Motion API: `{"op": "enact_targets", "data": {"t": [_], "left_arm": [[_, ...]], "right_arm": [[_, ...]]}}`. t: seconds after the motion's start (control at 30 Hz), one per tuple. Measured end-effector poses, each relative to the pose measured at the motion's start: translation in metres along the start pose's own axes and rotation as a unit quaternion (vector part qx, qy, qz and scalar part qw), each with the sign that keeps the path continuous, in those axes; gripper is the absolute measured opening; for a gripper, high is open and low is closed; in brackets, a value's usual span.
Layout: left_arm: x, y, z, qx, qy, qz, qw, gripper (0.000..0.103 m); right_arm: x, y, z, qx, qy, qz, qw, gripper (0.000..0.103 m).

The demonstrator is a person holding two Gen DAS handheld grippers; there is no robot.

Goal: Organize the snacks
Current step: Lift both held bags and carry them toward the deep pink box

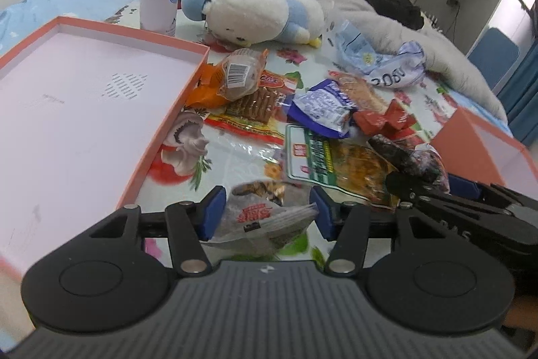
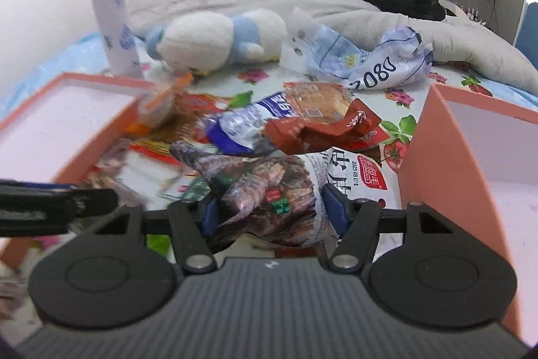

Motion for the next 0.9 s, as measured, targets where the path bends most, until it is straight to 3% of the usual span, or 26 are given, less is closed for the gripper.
{"op": "enact_targets", "data": {"t": [0.03, 0.1, 0.27, 0.57, 0.63, 0.7, 0.77, 0.9], "left_arm": [[-0.002, 0.007, -0.003, -0.001, 0.001, -0.003, 1.0, 0.057], [-0.004, 0.021, -0.01, -0.005, 0.001, -0.008, 1.0, 0.034], [-0.008, 0.032, -0.039, 0.02, -0.009, 0.0, 0.9997, 0.011], [0.0, 0.054, -0.057, 0.019, -0.011, -0.03, 0.9993, 0.013], [-0.003, 0.051, -0.055, 0.022, -0.034, -0.032, 0.9986, 0.02], [-0.007, 0.046, -0.053, 0.029, -0.063, -0.044, 0.9966, 0.047], [-0.011, 0.041, -0.05, 0.03, -0.086, -0.047, 0.9948, 0.063], [-0.023, 0.023, -0.051, 0.039, -0.151, -0.05, 0.9864, 0.083]], "right_arm": [[0.002, 0.012, 0.0, -0.004, -0.002, 0.002, 1.0, 0.065], [0.005, 0.032, 0.0, -0.011, -0.006, 0.007, 1.0, 0.065], [0.007, 0.076, -0.01, -0.02, -0.022, 0.023, 0.999, 0.065], [0.013, 0.101, -0.062, 0.02, -0.017, 0.032, 0.999, 0.066], [0.014, 0.1, -0.073, 0.031, -0.02, 0.035, 0.999, 0.066], [0.015, 0.101, -0.081, 0.037, -0.029, 0.041, 0.998, 0.066], [0.016, 0.103, -0.088, 0.042, -0.039, 0.043, 0.997, 0.066], [0.017, 0.106, -0.096, 0.048, -0.047, 0.046, 0.997, 0.066]]}}
Point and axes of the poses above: each gripper's, at about its wrist camera, not at the fingertips, and y roughly against the way its jaws point, x to its left, z to its top, the point moved 5 cm from there along -y, roughly the way its jaws point, and after that the axes turned 4 degrees about z, right-handed, at the moved point
